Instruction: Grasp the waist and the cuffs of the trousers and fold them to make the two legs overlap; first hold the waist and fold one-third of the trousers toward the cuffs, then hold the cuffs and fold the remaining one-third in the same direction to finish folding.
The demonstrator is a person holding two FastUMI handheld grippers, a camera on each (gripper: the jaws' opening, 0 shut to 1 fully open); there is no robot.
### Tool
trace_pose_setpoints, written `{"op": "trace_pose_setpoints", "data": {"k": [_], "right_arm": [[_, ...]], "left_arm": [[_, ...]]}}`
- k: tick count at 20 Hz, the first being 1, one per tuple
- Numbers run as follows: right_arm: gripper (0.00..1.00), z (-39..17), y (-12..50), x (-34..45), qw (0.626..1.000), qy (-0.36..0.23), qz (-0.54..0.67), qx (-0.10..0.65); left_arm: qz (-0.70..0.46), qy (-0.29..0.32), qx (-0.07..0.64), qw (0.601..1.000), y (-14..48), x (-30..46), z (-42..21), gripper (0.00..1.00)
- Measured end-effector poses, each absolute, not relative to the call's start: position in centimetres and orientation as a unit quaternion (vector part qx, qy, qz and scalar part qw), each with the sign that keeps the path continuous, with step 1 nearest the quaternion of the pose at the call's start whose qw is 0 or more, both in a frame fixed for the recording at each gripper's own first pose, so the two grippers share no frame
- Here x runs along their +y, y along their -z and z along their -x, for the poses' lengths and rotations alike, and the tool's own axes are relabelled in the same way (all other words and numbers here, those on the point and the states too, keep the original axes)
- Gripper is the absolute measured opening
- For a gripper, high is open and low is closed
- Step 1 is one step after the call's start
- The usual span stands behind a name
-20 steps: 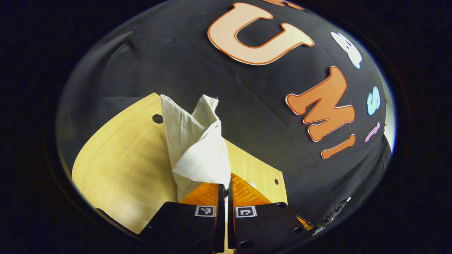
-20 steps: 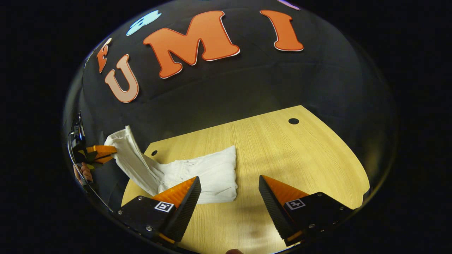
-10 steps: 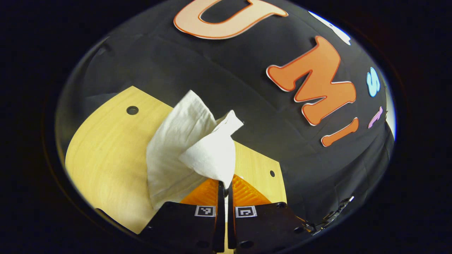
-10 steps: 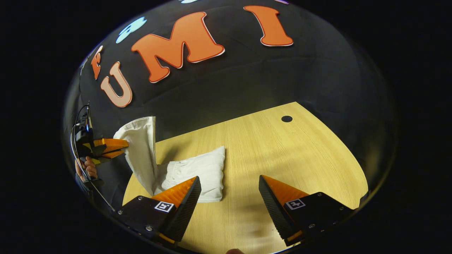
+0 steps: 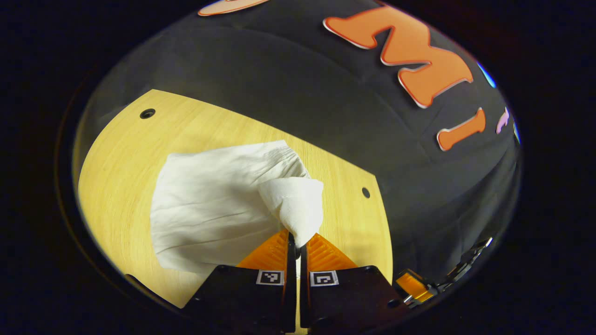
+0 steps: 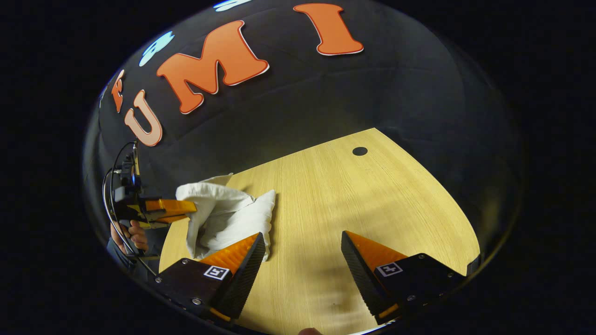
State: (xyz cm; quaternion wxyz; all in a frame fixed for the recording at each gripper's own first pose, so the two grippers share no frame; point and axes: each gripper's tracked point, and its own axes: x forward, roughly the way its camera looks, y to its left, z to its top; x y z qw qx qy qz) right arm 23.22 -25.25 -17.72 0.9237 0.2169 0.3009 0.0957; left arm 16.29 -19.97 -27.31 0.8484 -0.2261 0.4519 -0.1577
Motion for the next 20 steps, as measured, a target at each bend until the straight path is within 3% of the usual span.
{"op": "trace_pose_setpoints", "data": {"k": [4, 5, 6, 9, 20], "right_arm": [[0.99, -23.6, 18.4, -25.6, 0.918, -0.104, -0.221, 0.311], [0.98, -23.8, 18.3, -25.7, 0.92, -0.105, -0.218, 0.309], [0.98, -23.9, 18.2, -25.6, 0.92, -0.108, -0.216, 0.307], [0.98, -24.7, 17.5, -25.1, 0.927, -0.112, -0.203, 0.296], [0.99, -25.0, 6.5, -19.0, 0.975, -0.126, -0.103, 0.152]], "left_arm": [[0.141, 0.189, 0.492, 0.838, 29.4, -21.4, -13.3, 0.14], [0.137, 0.195, 0.493, 0.837, 28.9, -21.1, -13.4, 0.26], [0.136, 0.202, 0.493, 0.835, 28.4, -21.8, -12.8, 0.27], [0.121, 0.203, 0.477, 0.847, 26.6, -21.1, -11.9, 0.97], [0.001, 0.138, 0.311, 0.94, 15.8, -10.7, -11.1, 1.0]]}}
